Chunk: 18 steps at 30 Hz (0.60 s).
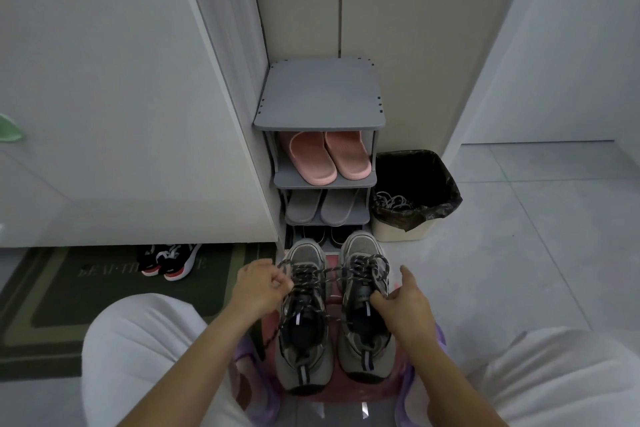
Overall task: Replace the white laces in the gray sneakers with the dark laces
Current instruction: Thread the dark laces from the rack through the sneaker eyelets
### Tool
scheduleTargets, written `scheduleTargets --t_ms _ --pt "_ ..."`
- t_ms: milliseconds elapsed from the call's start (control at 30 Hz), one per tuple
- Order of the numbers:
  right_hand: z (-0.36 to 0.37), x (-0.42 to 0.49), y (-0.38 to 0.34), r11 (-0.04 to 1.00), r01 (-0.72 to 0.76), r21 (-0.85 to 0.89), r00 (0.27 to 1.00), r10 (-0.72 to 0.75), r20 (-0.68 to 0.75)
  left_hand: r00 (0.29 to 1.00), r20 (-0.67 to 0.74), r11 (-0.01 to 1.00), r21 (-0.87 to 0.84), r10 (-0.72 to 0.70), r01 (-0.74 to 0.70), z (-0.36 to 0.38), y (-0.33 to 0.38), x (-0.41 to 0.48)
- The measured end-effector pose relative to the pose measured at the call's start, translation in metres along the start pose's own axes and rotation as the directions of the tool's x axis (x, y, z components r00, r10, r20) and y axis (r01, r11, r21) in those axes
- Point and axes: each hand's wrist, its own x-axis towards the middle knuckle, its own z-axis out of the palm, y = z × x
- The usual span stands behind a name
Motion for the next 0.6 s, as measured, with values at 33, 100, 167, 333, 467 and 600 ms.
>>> scheduleTargets --t_ms 33,100,167,333,467,600 --pt "0.000 0.000 0.000 1.000 0.009 0.002 1.000 -0.009 0.010 1.000 0.009 1.000 -0.010 -0.012 0.012 0.000 0.000 0.000" --pt "-0.001 0.001 0.000 1.000 0.031 -0.005 0.999 -0.031 0.028 1.000 -0.011 1.000 0.005 -0.008 0.008 0.001 0.005 0.003" --pt "-0.003 0.002 0.000 0.999 0.046 -0.017 0.998 -0.045 0.051 0.994 -0.101 0.998 0.045 0.051 -0.046 0.003 0.018 0.008" --pt "-0.005 0.004 -0.001 0.998 0.053 -0.026 0.997 -0.051 0.066 0.941 -0.128 0.947 0.107 0.315 -0.302 0.034 0.074 0.010" --pt "-0.006 0.005 -0.001 0.999 0.034 -0.024 0.997 -0.032 0.069 0.940 -0.008 0.920 0.212 0.340 -0.331 0.059 0.102 0.011" --pt "-0.006 0.007 -0.001 1.000 0.006 -0.030 0.998 -0.004 0.068 0.950 -0.058 0.931 0.226 0.308 -0.288 0.065 0.103 0.016"
